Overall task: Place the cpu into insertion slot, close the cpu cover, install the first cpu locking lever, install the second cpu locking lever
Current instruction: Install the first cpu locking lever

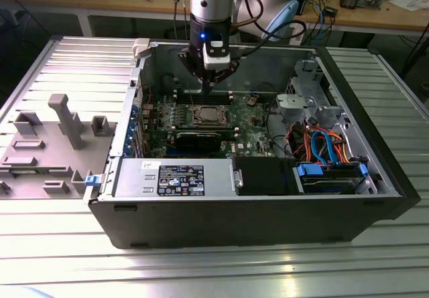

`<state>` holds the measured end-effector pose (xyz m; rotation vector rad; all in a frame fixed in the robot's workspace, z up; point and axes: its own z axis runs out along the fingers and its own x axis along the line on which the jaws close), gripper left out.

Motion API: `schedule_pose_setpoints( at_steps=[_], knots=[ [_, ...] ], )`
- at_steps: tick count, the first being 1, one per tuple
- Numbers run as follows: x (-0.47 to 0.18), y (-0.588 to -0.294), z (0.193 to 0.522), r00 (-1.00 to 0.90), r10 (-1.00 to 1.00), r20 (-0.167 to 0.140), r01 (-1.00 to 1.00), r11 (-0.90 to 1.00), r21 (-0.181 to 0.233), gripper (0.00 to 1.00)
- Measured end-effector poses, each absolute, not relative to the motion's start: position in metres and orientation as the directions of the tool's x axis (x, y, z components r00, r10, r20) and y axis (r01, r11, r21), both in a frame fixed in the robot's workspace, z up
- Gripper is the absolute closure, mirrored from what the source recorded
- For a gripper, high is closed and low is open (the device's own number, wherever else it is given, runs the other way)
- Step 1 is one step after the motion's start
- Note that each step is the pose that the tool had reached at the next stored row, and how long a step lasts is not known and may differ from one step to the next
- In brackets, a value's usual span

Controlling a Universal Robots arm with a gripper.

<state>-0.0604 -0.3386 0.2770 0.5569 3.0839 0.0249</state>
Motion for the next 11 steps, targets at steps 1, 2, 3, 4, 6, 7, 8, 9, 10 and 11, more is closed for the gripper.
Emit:
schedule_pose_setpoints(
  at_steps=[1, 2, 3, 4, 6, 7, 8, 9, 10, 11],
  knots=[
    [-0.0604, -0.3386, 0.2768, -0.947, 0.321, -0.005, 0.321, 0.947, 0.017, 0.89],
    [-0.0604, -0.3386, 0.2767, -0.953, 0.303, -0.005, 0.303, 0.953, 0.017, 0.89],
    [-0.0604, -0.3386, 0.2766, -0.958, 0.286, -0.005, 0.286, 0.958, 0.017, 0.89],
    [-0.0604, -0.3386, 0.2765, -0.963, 0.268, -0.005, 0.268, 0.963, 0.017, 0.89],
    [-0.0604, -0.3386, 0.276, -0.975, 0.221, -0.005, 0.221, 0.975, 0.017, 0.89],
    [-0.0604, -0.3386, 0.2758, -0.981, 0.196, -0.005, 0.196, 0.981, 0.017, 0.89],
    [-0.0604, -0.3386, 0.2756, -0.984, 0.176, -0.005, 0.176, 0.984, 0.017, 0.89],
    [-0.0604, -0.3386, 0.2755, -0.988, 0.157, -0.005, 0.157, 0.987, 0.017, 0.89],
    [-0.0606, -0.3386, 0.2755, -0.989, 0.15, -0.005, 0.15, 0.989, 0.017, 0.89],
    [-0.0614, -0.3385, 0.2754, -0.989, 0.147, -0.005, 0.147, 0.989, 0.017, 0.89]
  ],
)
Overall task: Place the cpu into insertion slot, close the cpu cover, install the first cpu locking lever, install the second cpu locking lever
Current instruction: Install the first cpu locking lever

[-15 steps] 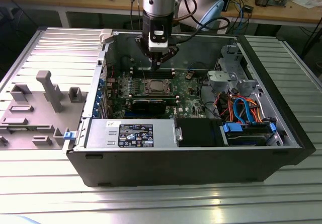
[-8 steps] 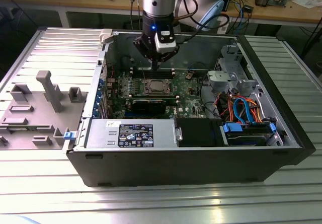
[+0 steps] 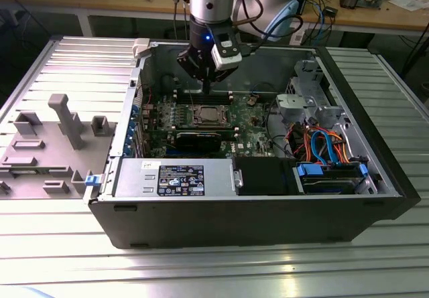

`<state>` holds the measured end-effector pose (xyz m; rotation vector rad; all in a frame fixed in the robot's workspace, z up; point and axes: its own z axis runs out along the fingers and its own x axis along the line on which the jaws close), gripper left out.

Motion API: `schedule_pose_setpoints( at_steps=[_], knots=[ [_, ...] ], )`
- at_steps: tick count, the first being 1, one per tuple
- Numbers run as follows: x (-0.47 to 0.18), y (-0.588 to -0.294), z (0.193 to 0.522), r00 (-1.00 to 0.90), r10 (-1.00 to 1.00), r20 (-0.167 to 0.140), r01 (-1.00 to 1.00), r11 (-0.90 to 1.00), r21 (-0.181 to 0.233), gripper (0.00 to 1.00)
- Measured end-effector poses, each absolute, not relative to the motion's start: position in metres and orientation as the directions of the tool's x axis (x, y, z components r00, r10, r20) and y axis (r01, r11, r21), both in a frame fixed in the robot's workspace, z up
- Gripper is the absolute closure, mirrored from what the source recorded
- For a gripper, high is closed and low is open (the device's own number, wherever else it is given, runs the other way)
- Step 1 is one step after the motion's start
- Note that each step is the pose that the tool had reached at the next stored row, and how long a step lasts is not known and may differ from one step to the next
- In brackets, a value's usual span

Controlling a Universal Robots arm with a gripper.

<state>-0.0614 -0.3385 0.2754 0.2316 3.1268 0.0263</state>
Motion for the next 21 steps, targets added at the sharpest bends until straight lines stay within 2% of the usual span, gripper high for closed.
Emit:
schedule_pose_setpoints(
  at_steps=[15, 18, 21],
  knots=[
    [-0.069, -0.338, 0.272, -0.999, 0.046, -0.008, 0.046, 0.999, 0.016, 0.89],
    [-0.072, -0.338, 0.271, -0.999, 0.042, -0.018, 0.042, 0.999, 0.016, 0.89],
    [-0.074, -0.338, 0.27, -0.998, 0.04, -0.044, 0.04, 0.999, 0.017, 0.89]
  ],
)
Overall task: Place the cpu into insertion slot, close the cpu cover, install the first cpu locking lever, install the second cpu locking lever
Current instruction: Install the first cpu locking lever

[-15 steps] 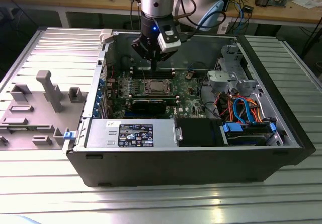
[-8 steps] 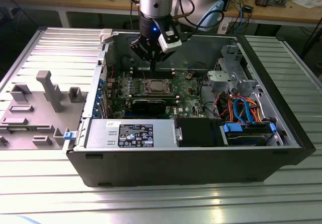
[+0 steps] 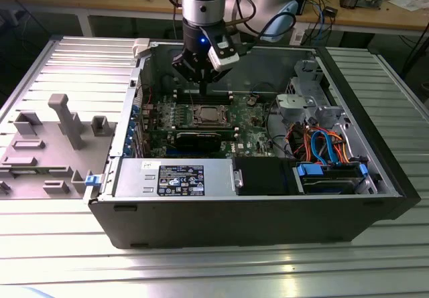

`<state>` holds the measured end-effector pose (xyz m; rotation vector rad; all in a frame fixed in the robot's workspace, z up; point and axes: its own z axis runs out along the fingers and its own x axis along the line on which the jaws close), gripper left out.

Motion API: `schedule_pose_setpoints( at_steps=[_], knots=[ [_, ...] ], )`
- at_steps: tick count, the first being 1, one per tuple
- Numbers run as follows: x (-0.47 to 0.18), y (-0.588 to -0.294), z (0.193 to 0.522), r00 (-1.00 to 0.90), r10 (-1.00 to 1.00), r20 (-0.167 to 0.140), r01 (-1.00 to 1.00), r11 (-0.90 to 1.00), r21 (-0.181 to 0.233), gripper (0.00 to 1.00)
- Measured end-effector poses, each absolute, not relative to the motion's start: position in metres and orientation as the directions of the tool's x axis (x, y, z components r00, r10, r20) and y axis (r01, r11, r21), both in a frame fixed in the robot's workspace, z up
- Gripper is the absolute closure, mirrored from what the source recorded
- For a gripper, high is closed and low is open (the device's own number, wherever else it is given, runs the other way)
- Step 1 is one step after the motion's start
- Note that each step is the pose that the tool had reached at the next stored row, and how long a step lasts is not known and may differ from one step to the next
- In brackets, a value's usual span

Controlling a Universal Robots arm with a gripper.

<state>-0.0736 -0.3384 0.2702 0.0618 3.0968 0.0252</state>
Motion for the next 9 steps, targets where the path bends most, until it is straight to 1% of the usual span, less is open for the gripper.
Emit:
schedule_pose_setpoints(
  at_steps=[3, 8, 9],
  knots=[
    [-0.0744, -0.3385, 0.2697, -0.999, 0.005, -0.042, 0.005, 1.0, 0.017, 0.89],
    [-0.077, -0.3369, 0.2693, -1.0, -0.004, -0.015, -0.004, 1.0, 0.018, 0.89],
    [-0.0785, -0.3369, 0.2691, -1.0, -0.004, -0.014, -0.004, 1.0, 0.018, 0.89]
  ],
)
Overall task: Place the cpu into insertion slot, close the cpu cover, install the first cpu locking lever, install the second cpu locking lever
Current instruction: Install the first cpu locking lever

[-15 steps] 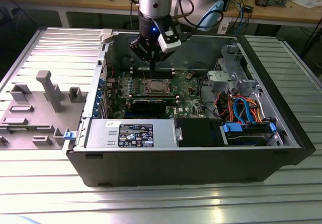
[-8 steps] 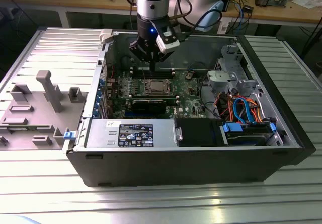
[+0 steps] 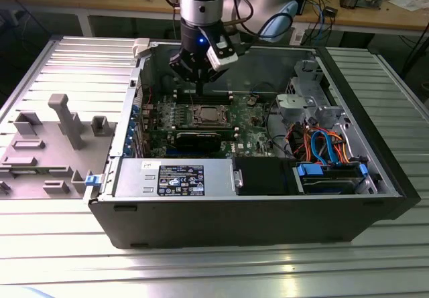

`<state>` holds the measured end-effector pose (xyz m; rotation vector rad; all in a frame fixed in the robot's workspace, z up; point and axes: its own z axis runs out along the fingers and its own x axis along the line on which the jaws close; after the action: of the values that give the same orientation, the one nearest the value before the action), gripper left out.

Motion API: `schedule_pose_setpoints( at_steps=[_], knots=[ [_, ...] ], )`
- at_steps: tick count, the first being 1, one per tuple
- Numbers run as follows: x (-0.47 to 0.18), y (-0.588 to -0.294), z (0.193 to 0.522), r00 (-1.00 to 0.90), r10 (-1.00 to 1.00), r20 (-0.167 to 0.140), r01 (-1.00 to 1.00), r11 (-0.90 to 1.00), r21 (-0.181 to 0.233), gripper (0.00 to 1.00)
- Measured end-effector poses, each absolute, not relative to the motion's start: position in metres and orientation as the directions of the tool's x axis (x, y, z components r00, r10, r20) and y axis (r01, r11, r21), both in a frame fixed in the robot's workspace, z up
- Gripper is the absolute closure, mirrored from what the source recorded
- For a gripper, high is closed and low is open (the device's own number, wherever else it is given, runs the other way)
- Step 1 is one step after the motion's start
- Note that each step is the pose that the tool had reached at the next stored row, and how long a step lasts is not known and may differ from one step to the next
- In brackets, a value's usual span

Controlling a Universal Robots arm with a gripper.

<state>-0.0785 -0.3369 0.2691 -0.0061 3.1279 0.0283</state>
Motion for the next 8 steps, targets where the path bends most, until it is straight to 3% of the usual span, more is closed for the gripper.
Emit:
schedule_pose_setpoints(
  at_steps=[8],
  knots=[
    [-0.106, -0.336, 0.265, -1.0, -0.004, -0.014, -0.004, 1.0, 0.025, 0.89]
  ],
)
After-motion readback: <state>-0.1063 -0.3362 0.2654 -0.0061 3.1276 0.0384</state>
